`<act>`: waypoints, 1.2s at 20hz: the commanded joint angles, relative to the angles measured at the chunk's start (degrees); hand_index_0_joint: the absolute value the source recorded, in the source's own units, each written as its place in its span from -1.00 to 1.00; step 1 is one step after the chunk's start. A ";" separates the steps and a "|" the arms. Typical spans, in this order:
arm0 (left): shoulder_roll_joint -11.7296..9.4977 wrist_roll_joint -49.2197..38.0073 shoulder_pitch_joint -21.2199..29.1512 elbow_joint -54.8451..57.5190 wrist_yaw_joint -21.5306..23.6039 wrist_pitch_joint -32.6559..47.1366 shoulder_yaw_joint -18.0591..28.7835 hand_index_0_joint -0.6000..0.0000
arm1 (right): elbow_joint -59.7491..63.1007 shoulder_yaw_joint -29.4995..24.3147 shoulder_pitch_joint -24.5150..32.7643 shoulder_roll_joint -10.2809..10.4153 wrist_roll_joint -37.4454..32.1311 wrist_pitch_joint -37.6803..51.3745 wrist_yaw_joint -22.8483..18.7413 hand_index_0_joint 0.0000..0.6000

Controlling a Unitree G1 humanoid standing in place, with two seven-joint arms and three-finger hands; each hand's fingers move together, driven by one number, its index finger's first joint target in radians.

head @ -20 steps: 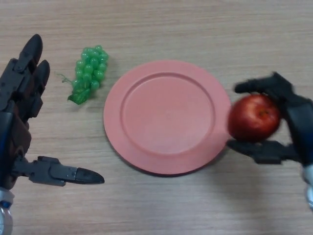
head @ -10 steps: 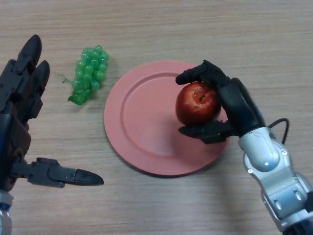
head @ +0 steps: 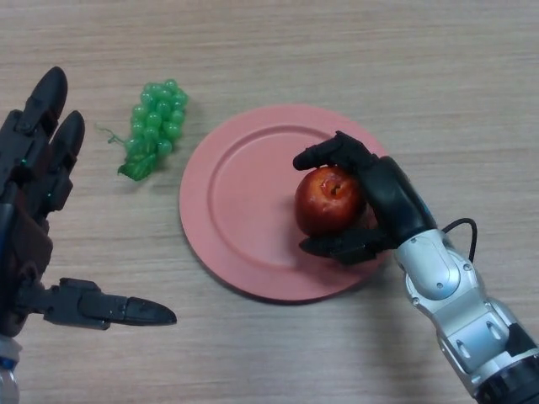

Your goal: Pick up the red apple and place it on the plate

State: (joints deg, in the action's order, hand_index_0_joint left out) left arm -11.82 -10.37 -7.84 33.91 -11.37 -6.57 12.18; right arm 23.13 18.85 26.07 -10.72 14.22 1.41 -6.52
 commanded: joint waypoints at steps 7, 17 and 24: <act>-0.85 -0.48 0.90 4.50 0.33 7.00 2.58 1.00 | -21.07 -7.42 2.23 -0.16 -7.34 -3.85 2.04 -1.00; -1.67 -0.14 2.31 3.15 0.45 7.42 4.02 1.00 | -57.44 -19.18 -19.32 -1.18 -24.40 -12.94 10.42 -1.00; -1.64 0.85 2.40 3.39 0.63 7.70 3.74 1.00 | -60.68 -21.95 -27.89 -1.55 -22.62 -7.46 9.96 -1.00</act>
State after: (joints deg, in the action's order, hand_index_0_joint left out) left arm -11.98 -9.57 -6.42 34.31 -11.47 -6.59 13.91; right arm -33.71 -1.65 -2.87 -10.97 -7.29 -14.63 3.83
